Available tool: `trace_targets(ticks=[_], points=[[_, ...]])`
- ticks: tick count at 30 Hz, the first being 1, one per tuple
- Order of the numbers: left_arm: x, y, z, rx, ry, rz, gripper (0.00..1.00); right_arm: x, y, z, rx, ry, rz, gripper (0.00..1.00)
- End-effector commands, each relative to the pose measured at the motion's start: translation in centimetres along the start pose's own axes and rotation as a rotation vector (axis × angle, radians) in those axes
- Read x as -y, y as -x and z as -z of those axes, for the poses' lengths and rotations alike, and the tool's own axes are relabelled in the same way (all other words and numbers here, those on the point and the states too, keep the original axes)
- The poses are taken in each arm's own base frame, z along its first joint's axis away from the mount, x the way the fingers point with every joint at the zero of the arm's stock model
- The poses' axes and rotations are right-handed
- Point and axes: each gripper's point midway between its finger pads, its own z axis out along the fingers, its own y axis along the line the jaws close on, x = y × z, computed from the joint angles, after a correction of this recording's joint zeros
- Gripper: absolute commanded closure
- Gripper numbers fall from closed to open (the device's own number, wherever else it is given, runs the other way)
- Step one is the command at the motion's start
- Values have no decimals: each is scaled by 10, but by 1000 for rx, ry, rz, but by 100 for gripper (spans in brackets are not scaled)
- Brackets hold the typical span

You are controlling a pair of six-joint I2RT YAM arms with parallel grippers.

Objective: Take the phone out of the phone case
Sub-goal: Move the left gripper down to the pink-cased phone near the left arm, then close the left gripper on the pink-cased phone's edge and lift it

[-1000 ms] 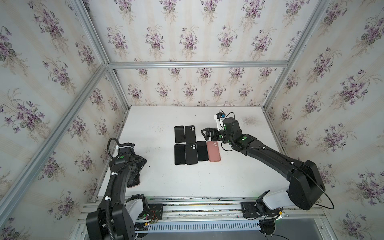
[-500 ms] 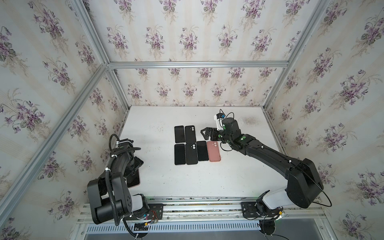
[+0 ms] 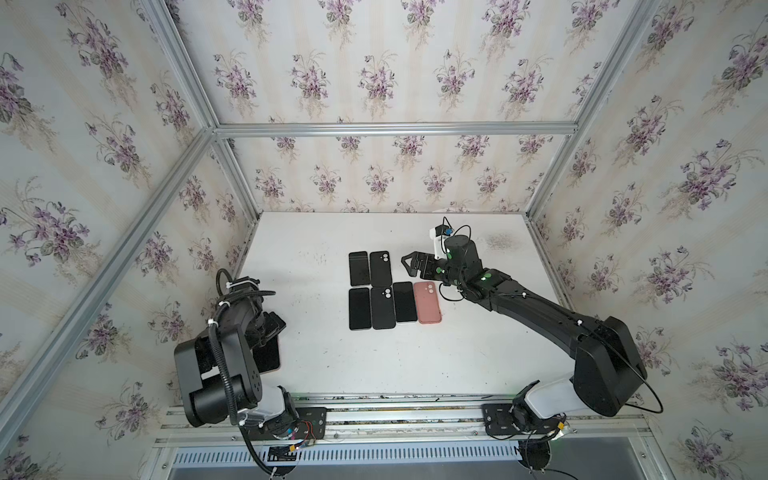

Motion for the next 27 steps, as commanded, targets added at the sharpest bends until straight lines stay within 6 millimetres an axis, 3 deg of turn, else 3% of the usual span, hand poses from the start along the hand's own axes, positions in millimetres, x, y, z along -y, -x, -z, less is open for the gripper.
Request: trace_targets(ticks=[1,15,21,27], points=[[10,3,-10,-3,-45,-26,1,-6,12,2,55,21,-11,6],[21,-2,-12,-24,-129,-10,4,3,12,8,100,-2,-42,7],[29,-5,-8,-18,-192,-7,10,4,11,5,100,3,-59,8],[34,-10,-9,-32,-228,-7,25,5,10,2,102,6,-73,9]])
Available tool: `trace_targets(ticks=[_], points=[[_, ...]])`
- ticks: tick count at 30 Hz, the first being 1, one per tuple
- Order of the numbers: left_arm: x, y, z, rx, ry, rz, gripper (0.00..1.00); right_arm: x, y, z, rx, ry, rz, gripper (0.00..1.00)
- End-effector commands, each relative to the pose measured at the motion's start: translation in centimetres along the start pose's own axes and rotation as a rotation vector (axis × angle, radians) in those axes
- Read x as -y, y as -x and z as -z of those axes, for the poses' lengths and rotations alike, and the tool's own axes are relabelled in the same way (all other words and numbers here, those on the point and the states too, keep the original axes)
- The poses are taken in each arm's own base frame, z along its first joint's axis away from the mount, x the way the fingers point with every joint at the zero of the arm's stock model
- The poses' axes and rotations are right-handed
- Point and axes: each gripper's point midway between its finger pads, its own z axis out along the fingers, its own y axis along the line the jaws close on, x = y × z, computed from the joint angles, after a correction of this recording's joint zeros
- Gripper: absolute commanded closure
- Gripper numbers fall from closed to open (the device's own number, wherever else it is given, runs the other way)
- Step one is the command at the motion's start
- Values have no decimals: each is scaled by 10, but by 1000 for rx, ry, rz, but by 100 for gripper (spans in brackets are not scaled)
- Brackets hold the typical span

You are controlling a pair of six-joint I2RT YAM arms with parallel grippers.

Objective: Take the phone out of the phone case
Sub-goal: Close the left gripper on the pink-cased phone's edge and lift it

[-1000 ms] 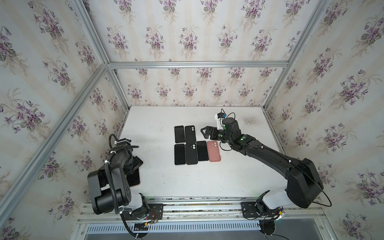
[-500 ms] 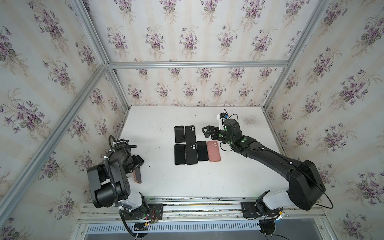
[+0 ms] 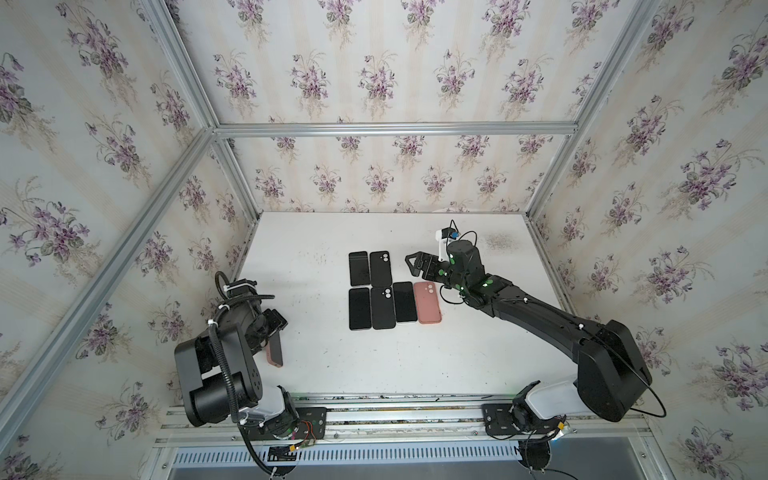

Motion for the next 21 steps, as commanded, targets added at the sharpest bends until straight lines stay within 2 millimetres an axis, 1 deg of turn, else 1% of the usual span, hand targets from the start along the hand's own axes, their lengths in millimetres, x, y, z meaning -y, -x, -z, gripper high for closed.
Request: trace_targets(ticks=[1,3,5,6,7,11,14,16,21], points=[[8,-14,-3,-60,-55,7,29,-6,9,-1,41,25,-13,10],[9,-14,-3,-60,-64,8,40,-6,9,-3,42,29,-18,10],[11,-16,-2,-66,-76,9,44,-5,9,-3,46,29,-24,10],[12,-17,-2,-70,-85,10,51,-4,8,-3,45,28,-28,10],[13,-18,-2,-72,-93,13,54,-3,7,-3,45,28,-32,11],[16,-19,1,-69,-112,15,65,-1,4,-5,46,30,-47,11],[22,-18,6,-60,-144,20,75,0,2,-5,48,33,-58,11],[27,-16,11,-50,-175,28,81,0,1,-6,46,38,-60,12],[45,-9,28,-31,-271,37,90,-8,-2,-11,24,79,-60,12]])
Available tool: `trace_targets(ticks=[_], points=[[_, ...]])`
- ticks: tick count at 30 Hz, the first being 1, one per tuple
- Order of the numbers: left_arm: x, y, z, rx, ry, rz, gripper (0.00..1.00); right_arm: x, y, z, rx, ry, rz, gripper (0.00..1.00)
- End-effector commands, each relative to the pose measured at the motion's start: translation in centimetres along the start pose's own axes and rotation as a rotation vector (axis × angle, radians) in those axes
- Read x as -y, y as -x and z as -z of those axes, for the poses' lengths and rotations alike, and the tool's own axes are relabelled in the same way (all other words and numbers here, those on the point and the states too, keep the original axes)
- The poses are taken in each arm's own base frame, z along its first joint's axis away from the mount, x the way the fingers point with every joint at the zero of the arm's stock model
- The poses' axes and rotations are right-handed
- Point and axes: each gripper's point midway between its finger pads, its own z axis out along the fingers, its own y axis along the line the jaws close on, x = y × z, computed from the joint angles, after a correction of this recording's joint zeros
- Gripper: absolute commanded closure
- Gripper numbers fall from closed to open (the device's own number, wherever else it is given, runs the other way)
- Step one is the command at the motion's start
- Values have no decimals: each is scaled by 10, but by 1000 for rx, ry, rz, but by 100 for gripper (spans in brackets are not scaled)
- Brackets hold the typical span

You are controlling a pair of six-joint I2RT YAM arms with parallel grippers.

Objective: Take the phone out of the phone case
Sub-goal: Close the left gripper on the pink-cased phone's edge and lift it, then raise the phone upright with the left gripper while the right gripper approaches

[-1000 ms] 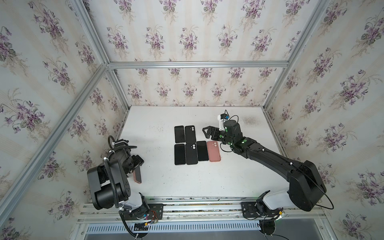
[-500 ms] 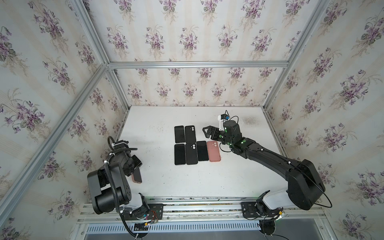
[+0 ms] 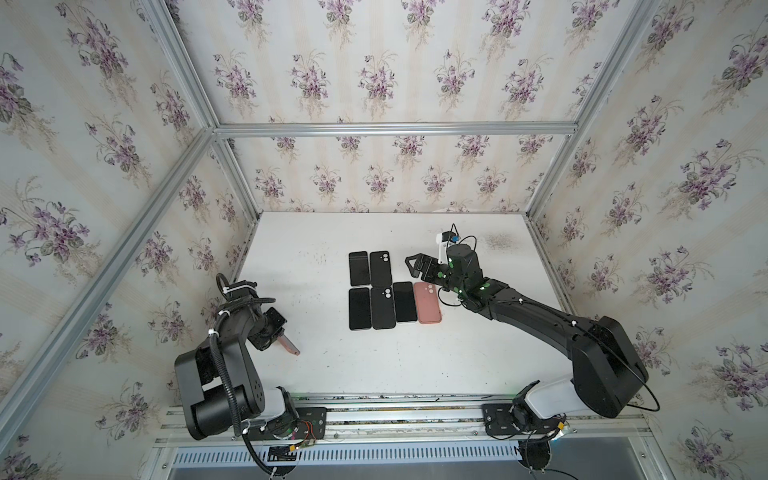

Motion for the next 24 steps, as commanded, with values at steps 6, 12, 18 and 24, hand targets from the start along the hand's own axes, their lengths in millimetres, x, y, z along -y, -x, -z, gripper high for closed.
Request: trace_targets(ticks=[6,12,18,24], points=[[40,10,22,22,-165,-9,96,-19,5,-6,7,94,-8,12],[105,15,60,102,-399,-95,99,-44,3,-9,-23,215,2,12],[223,3,155,297,-781,-323,96,-97,-5,-16,-124,455,-16,14],[293,-19,231,396,-1085,-418,96,-125,2,-9,-125,626,-94,18]])
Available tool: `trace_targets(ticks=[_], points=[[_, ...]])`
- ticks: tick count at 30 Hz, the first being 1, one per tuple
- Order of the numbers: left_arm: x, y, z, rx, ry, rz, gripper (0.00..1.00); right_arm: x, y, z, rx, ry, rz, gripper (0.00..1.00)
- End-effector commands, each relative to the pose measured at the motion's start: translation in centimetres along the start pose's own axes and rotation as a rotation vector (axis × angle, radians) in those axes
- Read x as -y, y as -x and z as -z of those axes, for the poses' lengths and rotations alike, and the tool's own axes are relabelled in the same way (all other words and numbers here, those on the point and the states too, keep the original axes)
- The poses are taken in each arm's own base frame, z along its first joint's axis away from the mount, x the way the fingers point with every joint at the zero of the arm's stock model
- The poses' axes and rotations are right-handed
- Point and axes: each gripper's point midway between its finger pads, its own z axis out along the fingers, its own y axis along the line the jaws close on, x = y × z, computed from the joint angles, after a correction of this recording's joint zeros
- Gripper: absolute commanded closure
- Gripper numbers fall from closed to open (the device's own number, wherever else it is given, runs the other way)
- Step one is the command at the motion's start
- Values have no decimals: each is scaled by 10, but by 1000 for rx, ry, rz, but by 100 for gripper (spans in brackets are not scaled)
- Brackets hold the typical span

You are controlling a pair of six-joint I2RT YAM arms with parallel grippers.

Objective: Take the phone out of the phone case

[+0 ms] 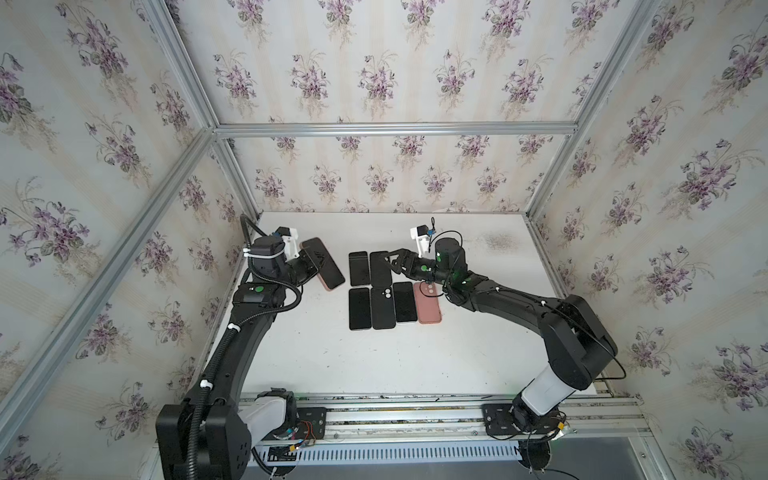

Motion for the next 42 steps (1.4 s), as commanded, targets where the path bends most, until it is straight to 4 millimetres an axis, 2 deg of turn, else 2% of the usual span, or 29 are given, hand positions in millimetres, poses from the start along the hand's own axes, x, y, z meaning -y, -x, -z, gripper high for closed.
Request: trace_targets(ticks=[1,8,13,15,21,28,33,37,39,40,42], points=[[66,31,3,120,-238,-45,96,-49,15,3,29,210,17,19],[135,31,6,131,-464,-109,96,-84,22,13,59,367,53,24],[161,27,9,132,-537,-133,96,-110,27,21,99,479,87,27],[156,22,-5,107,-524,-120,97,-116,29,24,115,505,98,29],[154,20,-10,103,-520,-111,96,-124,32,28,132,527,107,33],[171,19,-10,105,-583,-130,96,-133,31,26,114,563,110,51],[181,17,-11,104,-627,-135,95,-139,35,28,120,572,118,68],[186,13,-11,95,-647,-139,93,-140,35,28,110,577,111,91],[187,11,-11,88,-662,-136,89,-140,38,30,115,578,105,97],[187,10,-11,84,-667,-132,84,-140,39,31,120,581,102,100],[188,8,-10,73,-680,-132,73,-140,44,35,130,586,98,100]])
